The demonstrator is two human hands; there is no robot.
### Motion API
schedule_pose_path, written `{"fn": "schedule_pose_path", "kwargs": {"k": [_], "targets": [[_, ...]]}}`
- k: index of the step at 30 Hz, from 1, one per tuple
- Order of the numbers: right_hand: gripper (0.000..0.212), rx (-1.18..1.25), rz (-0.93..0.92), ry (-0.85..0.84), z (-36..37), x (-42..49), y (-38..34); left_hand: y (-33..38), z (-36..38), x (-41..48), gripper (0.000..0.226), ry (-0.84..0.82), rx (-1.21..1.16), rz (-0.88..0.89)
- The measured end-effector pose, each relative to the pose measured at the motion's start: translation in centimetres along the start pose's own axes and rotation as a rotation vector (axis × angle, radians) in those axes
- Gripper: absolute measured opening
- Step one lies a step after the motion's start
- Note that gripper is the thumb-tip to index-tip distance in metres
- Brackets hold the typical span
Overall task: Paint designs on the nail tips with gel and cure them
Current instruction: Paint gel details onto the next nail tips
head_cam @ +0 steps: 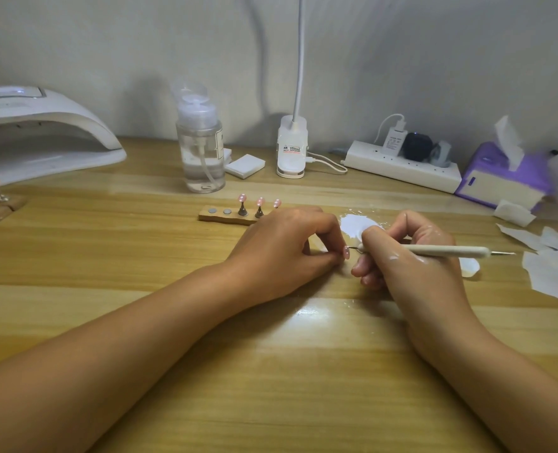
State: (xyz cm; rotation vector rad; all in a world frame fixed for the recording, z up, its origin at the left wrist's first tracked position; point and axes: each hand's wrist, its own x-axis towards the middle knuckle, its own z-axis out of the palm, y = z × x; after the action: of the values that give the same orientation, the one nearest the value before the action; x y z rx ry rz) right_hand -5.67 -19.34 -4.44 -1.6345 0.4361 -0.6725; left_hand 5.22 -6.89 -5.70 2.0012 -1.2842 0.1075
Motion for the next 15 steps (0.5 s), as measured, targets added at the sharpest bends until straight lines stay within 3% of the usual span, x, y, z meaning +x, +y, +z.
{"fn": "schedule_pose_path", "kwargs": {"k": [9,15], "targets": [[0.033,0.063,-0.011,0.045,-0.21,0.08,0.03,-0.05,0.06,0.07,0.012,0.004,-0.016,-0.007],[0.021,-0.010,0.011,0.010,0.00,0.08,0.16,0.02,0.05,0.03,0.010,0.001,-0.010,-0.015]]}}
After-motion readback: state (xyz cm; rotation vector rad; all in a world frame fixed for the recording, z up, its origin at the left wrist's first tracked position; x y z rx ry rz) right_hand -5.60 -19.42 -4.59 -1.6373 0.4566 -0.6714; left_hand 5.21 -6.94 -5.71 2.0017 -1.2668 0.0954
